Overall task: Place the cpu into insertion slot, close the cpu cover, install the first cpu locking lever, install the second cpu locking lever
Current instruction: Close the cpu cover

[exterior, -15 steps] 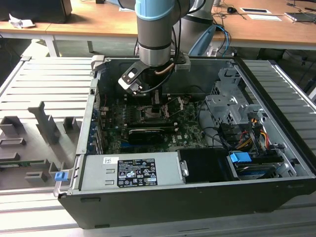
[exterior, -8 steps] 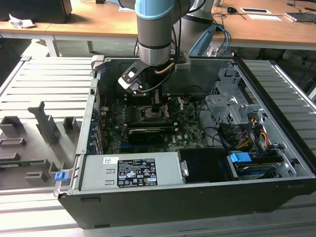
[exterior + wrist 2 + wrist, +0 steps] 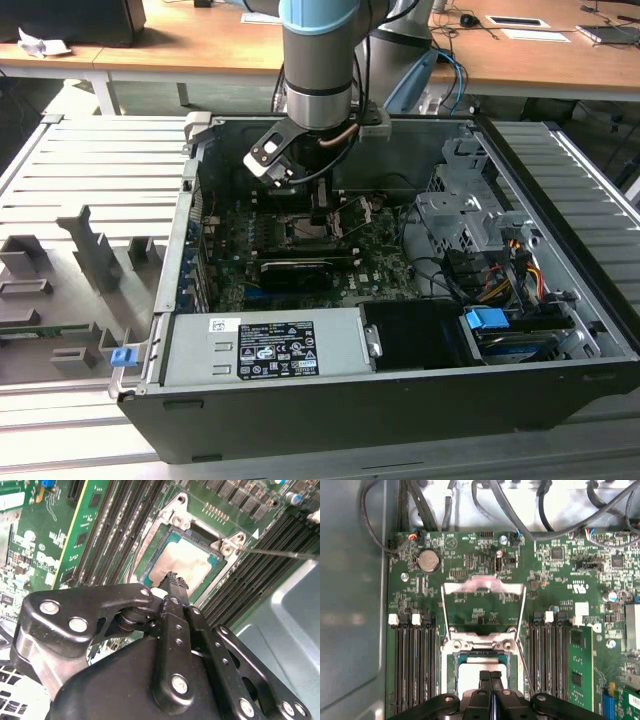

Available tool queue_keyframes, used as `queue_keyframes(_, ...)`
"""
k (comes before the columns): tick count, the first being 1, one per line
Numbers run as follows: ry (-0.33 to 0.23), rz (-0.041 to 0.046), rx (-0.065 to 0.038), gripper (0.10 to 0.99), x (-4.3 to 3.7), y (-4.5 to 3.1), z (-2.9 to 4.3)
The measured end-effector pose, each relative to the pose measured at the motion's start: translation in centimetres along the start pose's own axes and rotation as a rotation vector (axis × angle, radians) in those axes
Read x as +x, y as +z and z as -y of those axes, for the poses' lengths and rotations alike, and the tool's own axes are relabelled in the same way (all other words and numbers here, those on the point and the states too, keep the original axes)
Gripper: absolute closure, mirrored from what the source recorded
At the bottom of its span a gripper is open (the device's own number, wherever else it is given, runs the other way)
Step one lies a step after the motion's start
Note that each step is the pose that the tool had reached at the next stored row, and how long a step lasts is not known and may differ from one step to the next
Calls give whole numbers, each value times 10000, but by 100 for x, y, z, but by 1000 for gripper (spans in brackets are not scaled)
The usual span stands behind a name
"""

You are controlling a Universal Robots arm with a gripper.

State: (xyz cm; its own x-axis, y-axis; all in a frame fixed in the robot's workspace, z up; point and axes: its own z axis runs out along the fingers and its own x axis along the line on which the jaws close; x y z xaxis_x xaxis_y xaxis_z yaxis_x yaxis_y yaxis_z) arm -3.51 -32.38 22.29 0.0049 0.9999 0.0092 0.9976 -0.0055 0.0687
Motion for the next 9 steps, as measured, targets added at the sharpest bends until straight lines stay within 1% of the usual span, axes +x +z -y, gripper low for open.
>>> queue_keyframes(4,3,0,0,980,1,-14,-4)
queue_keyframes(9,3,0,1,980,1,-64,-7)
